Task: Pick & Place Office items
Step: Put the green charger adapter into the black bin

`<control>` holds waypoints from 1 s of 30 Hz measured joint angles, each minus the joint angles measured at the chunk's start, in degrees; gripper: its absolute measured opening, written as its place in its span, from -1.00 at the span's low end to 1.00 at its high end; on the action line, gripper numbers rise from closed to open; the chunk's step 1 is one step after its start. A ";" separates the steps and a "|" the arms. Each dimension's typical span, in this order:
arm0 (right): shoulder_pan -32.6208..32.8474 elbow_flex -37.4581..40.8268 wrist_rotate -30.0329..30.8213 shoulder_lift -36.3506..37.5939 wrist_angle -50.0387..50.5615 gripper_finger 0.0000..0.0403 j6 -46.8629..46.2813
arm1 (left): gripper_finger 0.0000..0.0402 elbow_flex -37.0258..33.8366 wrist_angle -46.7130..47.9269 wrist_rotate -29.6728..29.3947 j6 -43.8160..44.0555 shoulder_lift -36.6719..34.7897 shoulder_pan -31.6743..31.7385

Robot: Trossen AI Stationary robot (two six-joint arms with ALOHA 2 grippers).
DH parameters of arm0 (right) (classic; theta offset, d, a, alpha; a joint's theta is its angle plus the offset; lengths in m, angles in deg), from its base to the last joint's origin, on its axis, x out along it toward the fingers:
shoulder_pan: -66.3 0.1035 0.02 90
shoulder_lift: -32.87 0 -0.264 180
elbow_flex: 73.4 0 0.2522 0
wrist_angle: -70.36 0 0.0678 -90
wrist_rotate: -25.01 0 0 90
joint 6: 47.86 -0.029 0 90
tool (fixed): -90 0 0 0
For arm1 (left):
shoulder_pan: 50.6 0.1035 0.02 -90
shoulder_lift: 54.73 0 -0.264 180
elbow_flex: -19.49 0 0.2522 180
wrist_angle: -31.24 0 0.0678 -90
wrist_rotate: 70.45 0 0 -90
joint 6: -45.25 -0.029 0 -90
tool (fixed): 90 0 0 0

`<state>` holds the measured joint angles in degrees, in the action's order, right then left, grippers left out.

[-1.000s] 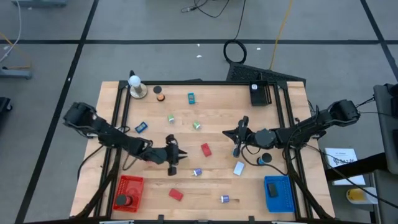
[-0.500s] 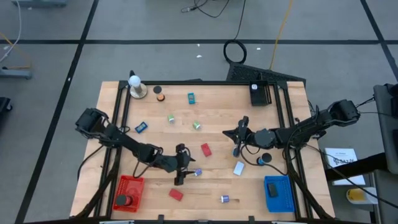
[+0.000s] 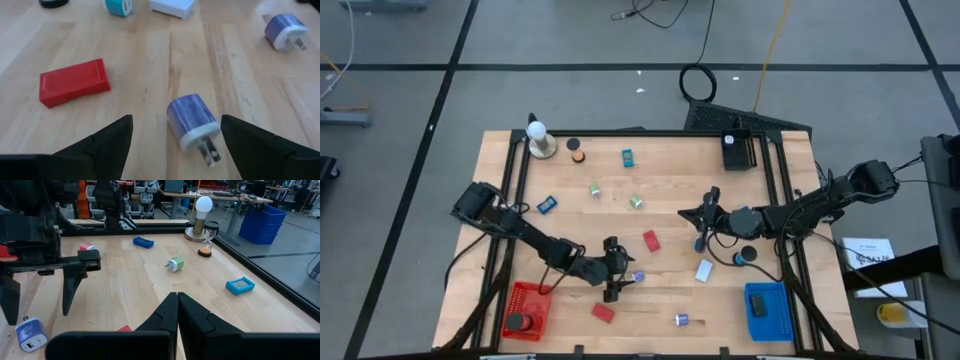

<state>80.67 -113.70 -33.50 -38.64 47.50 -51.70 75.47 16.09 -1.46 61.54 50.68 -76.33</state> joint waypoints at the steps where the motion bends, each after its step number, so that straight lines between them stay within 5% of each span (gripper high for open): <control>1: 0.00 0.00 0.00 0.00 -0.01 -0.99 0.00 | 0.54 0.00 -0.08 0.00 -0.63 -0.02 0.20; 6: 0.00 0.00 0.00 0.00 0.02 -0.98 -1.11 | 0.33 -0.49 -1.12 1.70 -9.05 -1.58 1.60; 12: 0.00 -1.16 1.43 -0.23 2.86 -0.98 -3.97 | -0.18 -3.30 -6.06 6.16 -16.31 -3.90 5.19; 21: -4.17 -11.04 2.68 -13.50 3.96 -0.89 -6.53 | -0.92 -17.12 -26.36 9.34 -20.05 -7.02 11.56; 30: -12.99 -25.33 -6.28 -27.52 15.45 -0.31 -15.38 | -0.88 -30.20 -48.86 10.03 -17.01 -7.02 16.08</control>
<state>67.68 -139.03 -39.78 -66.15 62.95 -67.07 45.27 -32.77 8.57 44.52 43.66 -60.25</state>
